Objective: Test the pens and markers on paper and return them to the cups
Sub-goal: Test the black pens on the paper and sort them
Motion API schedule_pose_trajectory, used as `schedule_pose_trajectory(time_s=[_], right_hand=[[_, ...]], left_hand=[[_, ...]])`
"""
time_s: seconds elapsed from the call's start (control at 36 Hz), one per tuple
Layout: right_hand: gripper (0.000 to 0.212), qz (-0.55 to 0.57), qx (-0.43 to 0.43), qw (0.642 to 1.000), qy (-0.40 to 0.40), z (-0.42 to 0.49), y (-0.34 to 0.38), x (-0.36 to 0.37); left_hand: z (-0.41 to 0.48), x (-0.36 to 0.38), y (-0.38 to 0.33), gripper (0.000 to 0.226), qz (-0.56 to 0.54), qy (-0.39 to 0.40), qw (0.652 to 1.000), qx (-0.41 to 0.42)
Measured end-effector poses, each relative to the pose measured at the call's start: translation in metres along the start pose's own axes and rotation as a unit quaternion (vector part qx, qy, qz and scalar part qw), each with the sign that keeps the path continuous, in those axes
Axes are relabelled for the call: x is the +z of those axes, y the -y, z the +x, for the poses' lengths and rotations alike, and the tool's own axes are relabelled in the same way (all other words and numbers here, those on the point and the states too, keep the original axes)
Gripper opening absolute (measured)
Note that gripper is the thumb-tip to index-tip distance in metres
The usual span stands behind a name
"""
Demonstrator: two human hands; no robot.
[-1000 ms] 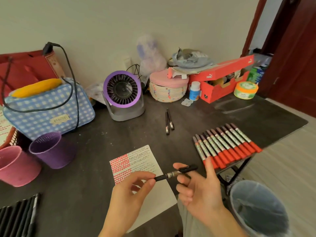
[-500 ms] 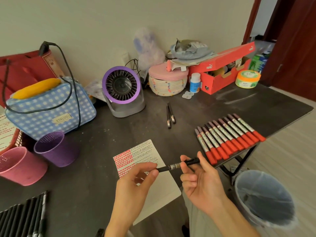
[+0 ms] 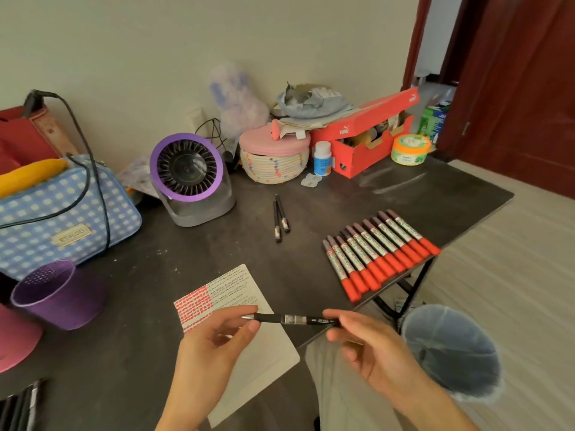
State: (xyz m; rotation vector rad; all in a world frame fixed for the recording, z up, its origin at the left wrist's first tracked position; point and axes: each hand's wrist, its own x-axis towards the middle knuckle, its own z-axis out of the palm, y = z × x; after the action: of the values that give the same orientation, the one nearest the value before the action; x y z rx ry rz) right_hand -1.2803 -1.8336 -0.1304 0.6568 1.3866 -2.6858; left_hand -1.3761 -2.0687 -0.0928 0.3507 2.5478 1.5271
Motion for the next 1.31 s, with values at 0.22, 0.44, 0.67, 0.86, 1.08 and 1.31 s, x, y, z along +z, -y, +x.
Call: schedule_pose_trajectory(time_s=[0.22,0.44,0.67,0.86,1.08,1.31], right_hand=[[0.024,-0.246,-0.088,0.964,-0.054,-0.051,0.002,-0.033],[0.023,-0.314,-0.122,0.926,-0.172,-0.092,-0.003,-0.071],[0.022,-0.203,-0.122,0.922,-0.306,-0.116,0.004,-0.116],[0.007,-0.075,-0.095,0.897,-0.425,-0.082,-0.007,-0.205],[0.013,0.003,0.117,0.895,-0.431,-0.001,-0.062,-0.304],[0.018,-0.040,0.218,0.877,-0.427,0.066,-0.106,-0.359]], left_hand=[[0.003,0.032,-0.032,0.031,0.024,0.069,0.996,0.052],[0.012,0.094,-0.101,0.019,0.026,0.145,0.978,0.146],[0.044,0.179,-0.147,0.029,0.169,0.236,0.904,0.314],[0.103,0.256,-0.171,0.064,0.350,0.281,0.793,0.411],[0.187,0.329,-0.180,0.068,0.413,0.333,0.772,0.351],[0.221,0.371,-0.173,0.071,0.424,0.371,0.766,0.309]])
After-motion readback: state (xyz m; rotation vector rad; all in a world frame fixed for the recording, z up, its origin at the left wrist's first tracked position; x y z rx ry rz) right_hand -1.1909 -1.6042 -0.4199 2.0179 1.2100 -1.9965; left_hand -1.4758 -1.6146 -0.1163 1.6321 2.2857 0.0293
